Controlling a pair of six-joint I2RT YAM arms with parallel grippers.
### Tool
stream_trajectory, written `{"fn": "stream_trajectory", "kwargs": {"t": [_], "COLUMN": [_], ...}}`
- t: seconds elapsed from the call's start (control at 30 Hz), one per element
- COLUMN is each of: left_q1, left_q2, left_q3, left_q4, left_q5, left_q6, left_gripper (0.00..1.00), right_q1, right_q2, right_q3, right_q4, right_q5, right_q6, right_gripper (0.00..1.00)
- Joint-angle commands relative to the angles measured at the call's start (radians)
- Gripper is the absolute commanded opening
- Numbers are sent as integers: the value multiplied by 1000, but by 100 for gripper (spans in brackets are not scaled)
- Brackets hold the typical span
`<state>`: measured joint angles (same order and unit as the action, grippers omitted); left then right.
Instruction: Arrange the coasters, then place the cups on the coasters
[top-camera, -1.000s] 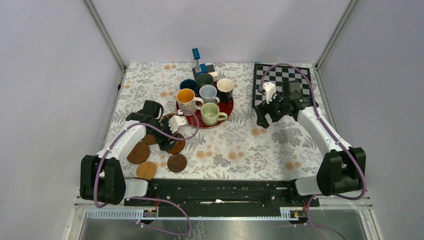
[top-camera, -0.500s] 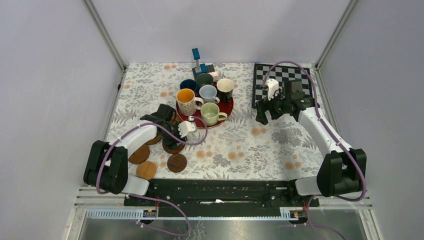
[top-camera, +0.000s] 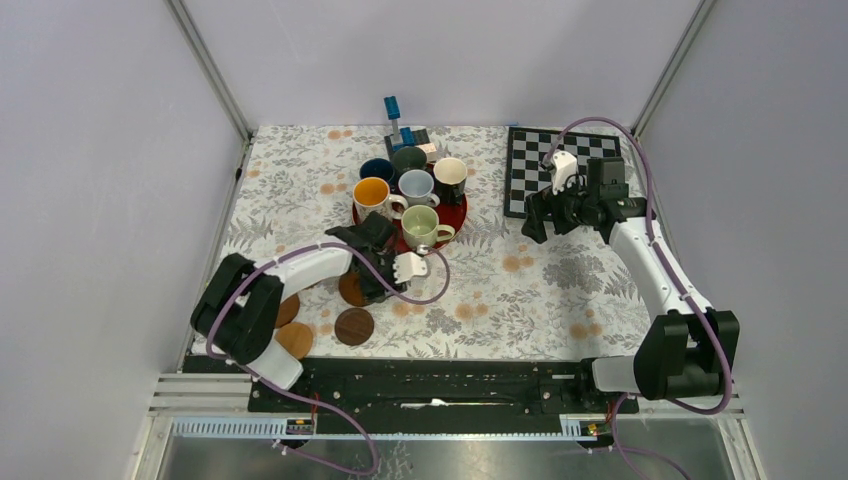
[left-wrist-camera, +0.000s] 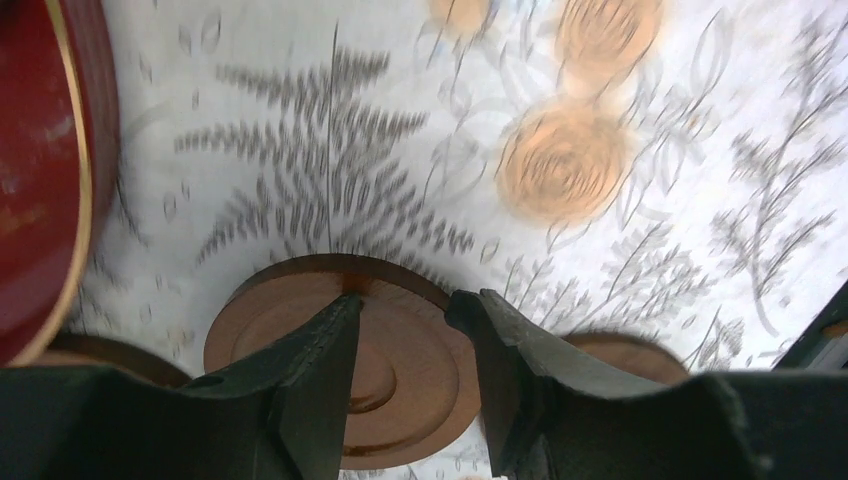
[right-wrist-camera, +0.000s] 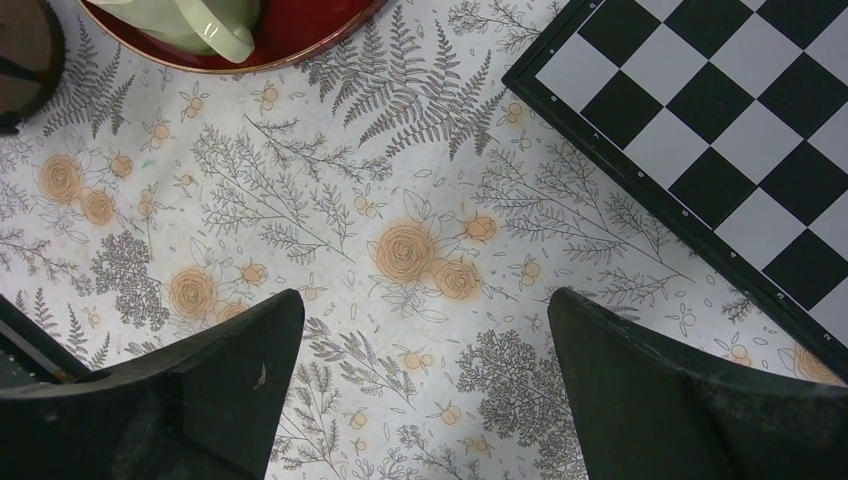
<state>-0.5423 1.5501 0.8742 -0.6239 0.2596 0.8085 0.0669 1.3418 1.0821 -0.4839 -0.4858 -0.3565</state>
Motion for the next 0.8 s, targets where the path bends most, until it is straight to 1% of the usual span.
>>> {"fn": "stream_trajectory", "kwargs": {"t": [0.0,0.17,0.3,0.43,0.53,0.6,0.7,0.77], "left_q1": [-102,-237,-340,-398,-399,-382,-307,-228], "left_q2": [96,183,273,328,318,267,134,40], "left_q3": [54,171,299,392,447,448,420,387], "left_q4": [7,36,48,88,101,88,40,22], "left_q5": [58,81,122,183,193,192,305,373], "left_q6": [-65,-124,-176,-241,-277,-275,-274,-288], "left_gripper": [46,46,46,48,53,59,70,72], "right_q1": [-16,-26,-35,-49,-50,-49,-47,-16], "right_q2": [-15,-13,-11,-7,6,22,45,53], "right_q3": [32,31,43,53,46,42,24,-6], "right_q4": [15,14,9,3,1,-6,-20,-20], "right_q5": [-35,-33,-25,-25,-25,-31,-95,-143], "right_q6": [15,16,17,19,15,9,10,11], "right_gripper": [100,100,100,100,100,100,99,98]}}
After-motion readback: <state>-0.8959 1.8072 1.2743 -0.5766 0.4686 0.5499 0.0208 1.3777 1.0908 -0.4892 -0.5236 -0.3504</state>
